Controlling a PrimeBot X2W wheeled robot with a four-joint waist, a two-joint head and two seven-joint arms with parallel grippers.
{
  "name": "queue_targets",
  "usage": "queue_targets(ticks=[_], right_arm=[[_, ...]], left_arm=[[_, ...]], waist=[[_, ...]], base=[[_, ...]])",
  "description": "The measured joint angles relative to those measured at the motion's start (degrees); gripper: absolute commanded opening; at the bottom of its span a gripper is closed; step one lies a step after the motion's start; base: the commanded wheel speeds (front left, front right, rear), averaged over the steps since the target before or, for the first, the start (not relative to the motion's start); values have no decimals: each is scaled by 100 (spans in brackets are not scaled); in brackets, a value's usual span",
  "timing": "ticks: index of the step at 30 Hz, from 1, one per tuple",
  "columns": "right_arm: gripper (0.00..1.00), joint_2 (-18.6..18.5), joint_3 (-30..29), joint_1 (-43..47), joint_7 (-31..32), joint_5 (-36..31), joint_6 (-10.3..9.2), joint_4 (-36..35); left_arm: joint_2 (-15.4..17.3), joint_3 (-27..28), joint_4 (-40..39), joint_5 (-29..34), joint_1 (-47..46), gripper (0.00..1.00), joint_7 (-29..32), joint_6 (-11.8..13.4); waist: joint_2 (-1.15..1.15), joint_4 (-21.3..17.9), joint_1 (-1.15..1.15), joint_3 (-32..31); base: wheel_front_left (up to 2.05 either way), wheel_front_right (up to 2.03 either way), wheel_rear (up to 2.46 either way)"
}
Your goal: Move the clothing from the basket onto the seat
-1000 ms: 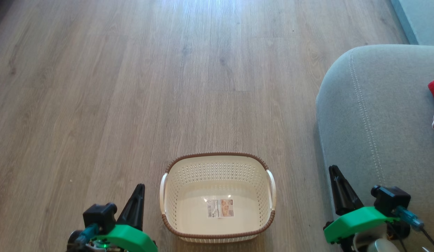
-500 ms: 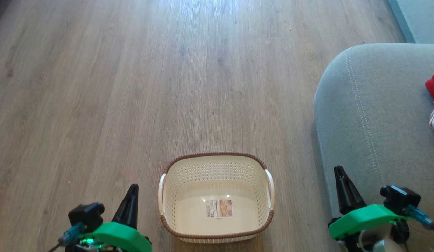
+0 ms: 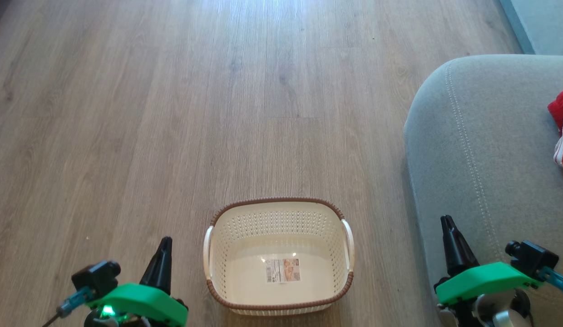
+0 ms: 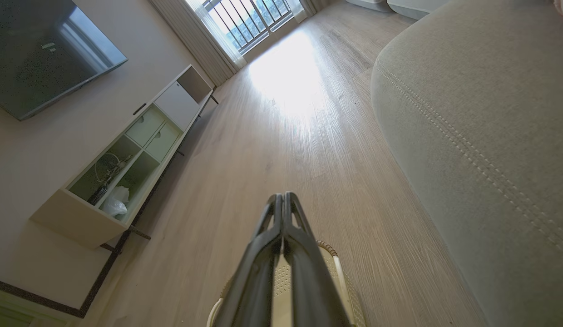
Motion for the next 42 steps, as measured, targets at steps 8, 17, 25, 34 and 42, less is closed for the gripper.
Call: queue_targets(ticks=[8,17,25,34,42], right_arm=[[0,0,-65,-10,126,479,0,-3],[0,2,-175,-98,278,1071,0,-7],[0,4,-224,-114,388,1477,0,-19],[0,7,-331,-115,555,1997,0,-26],[0,10,-398,-125,679,2468,0,-32]], left_arm=[[-1,48,-1,-504,-92,0,127,-12],[-2,201,-1,-1137,-95,0,304,-64],[-2,240,-1,-1571,-147,0,422,-111],[-4,386,-2,-2131,-204,0,564,-159],[-5,435,-2,-2631,-208,0,693,-209]], waist=[[0,-30,0,2],[0,-68,0,4],[0,-94,0,5],[0,-128,0,6],[0,-158,0,8]], base=[[0,0,0],[0,0,0],[0,0,0],[0,0,0],[0,0,0]])
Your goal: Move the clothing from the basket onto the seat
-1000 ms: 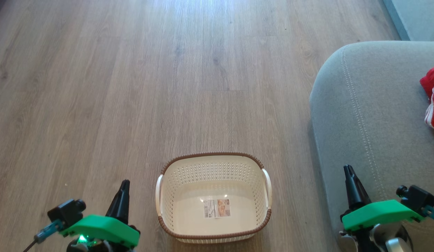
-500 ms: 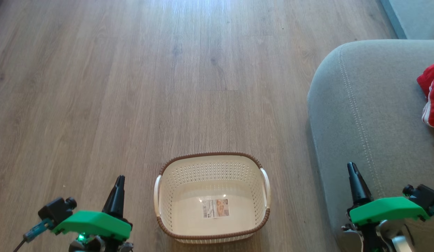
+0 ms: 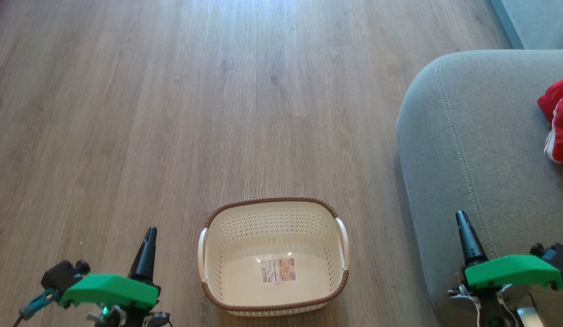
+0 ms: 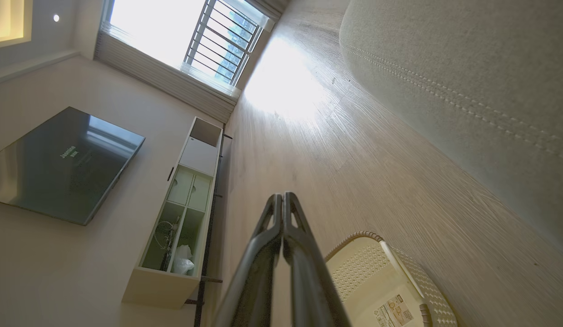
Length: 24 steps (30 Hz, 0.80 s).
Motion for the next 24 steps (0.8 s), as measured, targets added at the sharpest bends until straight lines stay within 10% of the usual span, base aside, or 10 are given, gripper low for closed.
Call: queue_targets(ticks=[24], right_arm=[[0,21,-242,-114,400,1391,0,-18]], left_arm=[[-14,319,-2,-1504,-124,0,404,-101]], waist=[[0,-90,0,4]], base=[[0,0,0]])
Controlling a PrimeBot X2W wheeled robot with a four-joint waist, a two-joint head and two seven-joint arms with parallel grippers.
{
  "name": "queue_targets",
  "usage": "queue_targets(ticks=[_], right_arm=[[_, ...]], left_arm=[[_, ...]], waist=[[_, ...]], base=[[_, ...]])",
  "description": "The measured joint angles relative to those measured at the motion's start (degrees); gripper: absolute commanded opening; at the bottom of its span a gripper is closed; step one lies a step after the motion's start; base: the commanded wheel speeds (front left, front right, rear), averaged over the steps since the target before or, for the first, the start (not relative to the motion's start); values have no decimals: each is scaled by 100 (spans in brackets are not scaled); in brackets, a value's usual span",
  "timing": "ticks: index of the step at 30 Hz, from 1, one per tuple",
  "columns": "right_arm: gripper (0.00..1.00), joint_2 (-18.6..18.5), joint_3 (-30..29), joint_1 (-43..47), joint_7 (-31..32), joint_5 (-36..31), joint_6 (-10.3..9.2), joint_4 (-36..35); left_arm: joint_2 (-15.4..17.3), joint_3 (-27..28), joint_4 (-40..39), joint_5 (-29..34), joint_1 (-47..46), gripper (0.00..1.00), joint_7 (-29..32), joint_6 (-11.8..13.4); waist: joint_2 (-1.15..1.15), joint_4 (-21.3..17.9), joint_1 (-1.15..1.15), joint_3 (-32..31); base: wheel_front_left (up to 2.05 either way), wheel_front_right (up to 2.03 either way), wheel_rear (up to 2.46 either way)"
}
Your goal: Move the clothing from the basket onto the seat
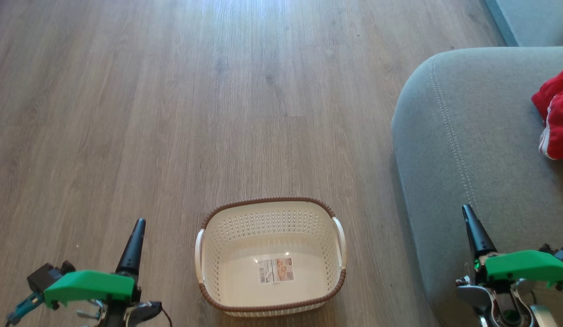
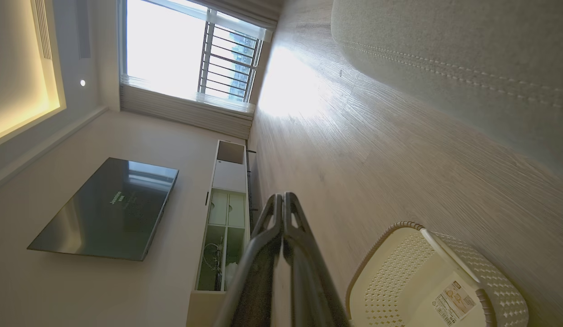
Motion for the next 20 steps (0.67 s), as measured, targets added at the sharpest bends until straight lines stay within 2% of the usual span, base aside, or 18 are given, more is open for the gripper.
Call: queue_targets(ticks=[20], right_arm=[[0,15,-207,-122,305,1158,-1,-29]], left_arm=[[-18,207,0,-1245,-114,0,334,-98]], waist=[[0,-75,0,4]], base=[[0,0,0]])
